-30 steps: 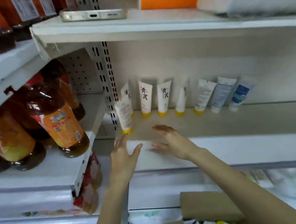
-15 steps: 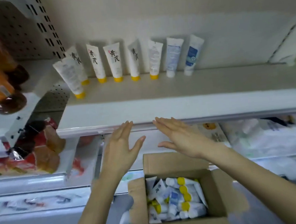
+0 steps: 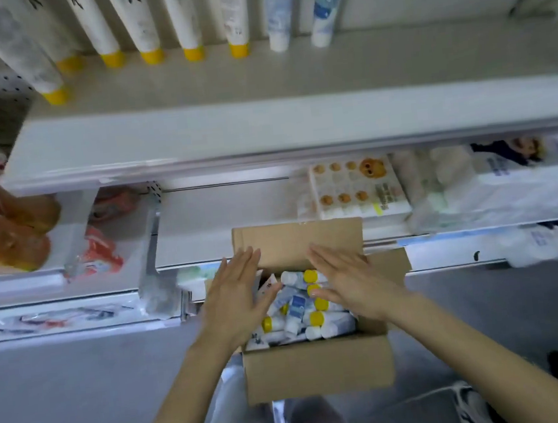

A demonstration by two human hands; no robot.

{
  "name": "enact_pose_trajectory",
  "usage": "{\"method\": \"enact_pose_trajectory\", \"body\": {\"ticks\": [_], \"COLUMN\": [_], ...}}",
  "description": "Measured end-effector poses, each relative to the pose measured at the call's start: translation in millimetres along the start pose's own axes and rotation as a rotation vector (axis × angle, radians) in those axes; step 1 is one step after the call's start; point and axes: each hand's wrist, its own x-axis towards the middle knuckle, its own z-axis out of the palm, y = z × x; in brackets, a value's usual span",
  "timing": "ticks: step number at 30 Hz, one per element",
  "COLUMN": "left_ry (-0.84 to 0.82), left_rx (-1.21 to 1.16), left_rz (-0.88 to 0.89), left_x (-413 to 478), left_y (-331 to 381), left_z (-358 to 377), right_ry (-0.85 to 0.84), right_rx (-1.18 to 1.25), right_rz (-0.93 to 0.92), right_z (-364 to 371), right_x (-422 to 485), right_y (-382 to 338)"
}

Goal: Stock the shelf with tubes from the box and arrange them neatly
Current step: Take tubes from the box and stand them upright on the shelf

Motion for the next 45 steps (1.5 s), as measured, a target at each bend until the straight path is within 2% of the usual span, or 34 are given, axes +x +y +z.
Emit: {"method": "enact_pose_trajectory", "body": {"ticks": [4, 9, 19, 24, 37, 45], "left_ry": [-0.069, -0.154, -0.151, -0.128, -0.074, -0.025], "left_rx": [0.027, -0.009, -0.033, -0.039, -0.089, -0.181], "left_rz": [-0.032, -0.070, -0.149, -0.223, -0.200, -0.169], "left_x": [-15.9, -36.7, -48.5, -42.8, -24.5, -22.9], "left_y": [-18.9, -48.3, -93.8, -115.7, -154.3, -157.3], "left_z": [42.8, 88.4, 168.5, 193.9, 216.6, 223.2], "right_ry": [-0.147, -0.266, -0.327, -0.361, -0.233, 0.038], "right_rx": [0.048, 0.226, 0.365, 0.446, 0.802, 1.038], "right_rz": [0.060, 0.153, 0.315, 0.335, 0.404, 0.585], "right_z": [57.2, 117.5, 196.9, 222.8, 265.0, 286.7], "right_x": [9.4, 27.0, 57.9, 76.4, 152.8, 182.6], "right_y": [14.2, 24.2, 54.1, 53.2, 22.4, 14.7]}}
